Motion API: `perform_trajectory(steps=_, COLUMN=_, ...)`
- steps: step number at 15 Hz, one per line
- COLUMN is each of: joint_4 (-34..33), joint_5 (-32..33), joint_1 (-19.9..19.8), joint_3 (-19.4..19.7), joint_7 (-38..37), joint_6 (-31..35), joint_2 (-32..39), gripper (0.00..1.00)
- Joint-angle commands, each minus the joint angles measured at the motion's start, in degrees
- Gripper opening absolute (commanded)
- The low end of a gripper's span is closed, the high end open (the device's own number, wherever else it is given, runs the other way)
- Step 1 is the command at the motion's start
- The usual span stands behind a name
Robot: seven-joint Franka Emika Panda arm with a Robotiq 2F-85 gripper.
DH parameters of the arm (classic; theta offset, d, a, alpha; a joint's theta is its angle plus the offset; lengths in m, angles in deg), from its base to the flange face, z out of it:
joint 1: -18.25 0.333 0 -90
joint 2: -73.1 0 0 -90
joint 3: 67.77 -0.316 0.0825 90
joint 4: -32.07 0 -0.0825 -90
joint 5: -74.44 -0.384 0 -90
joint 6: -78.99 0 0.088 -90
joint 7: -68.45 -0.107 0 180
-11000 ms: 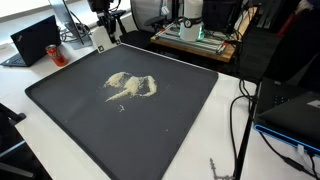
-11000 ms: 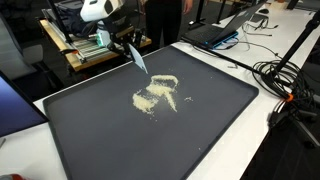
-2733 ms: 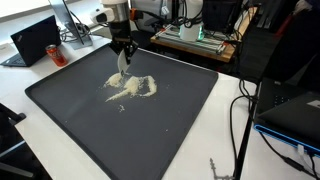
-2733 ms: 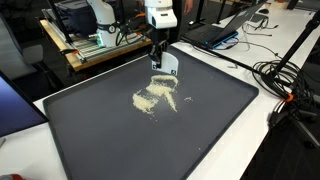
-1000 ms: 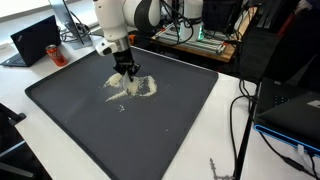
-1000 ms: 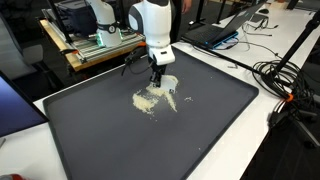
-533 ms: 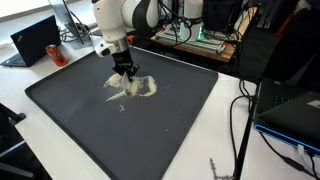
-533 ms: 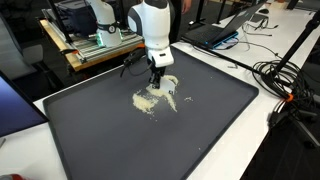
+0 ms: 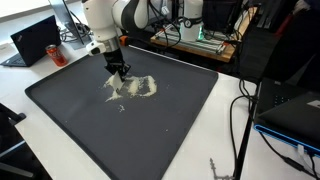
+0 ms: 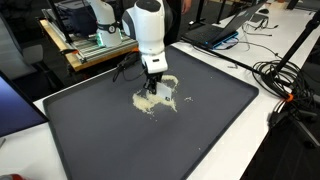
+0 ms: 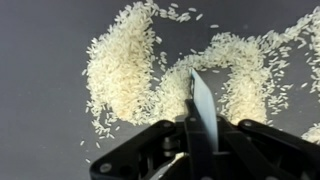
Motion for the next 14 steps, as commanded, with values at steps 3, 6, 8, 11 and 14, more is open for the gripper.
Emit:
perform_trajectory(steps=3, joint_4=-5.02, joint_5=-1.6, joint_1=-2.11, joint_3=0.1, joint_7=-1.23, joint_6=-3.41, joint_2=2.77, gripper=0.01)
perform_trajectory(steps=6, joint_4=-6.6, joint_5=-2.39, joint_1=-2.93, joint_3=0.42, joint_7=-2.31, joint_6=-4.33, joint_2=3.43, gripper=0.01)
perform_trajectory(steps=8, joint_4=-7.63, joint_5=-3.04, joint_1=-3.4, joint_3=0.69, joint_7=-3.31, joint_6=-5.04, joint_2=3.9, gripper=0.01)
perform_trajectory(steps=11, joint_4=-9.07, joint_5=-4.56, joint_1=-4.1, joint_3=0.96, joint_7=-4.88, joint_6=-6.21, joint_2=4.6, gripper=0.01)
perform_trajectory(steps=14, joint_4=-10.02, joint_5=-6.06, joint_1=-4.35, joint_3=1.47, joint_7=-7.11, joint_6=-6.48, joint_2=5.03, gripper=0.01)
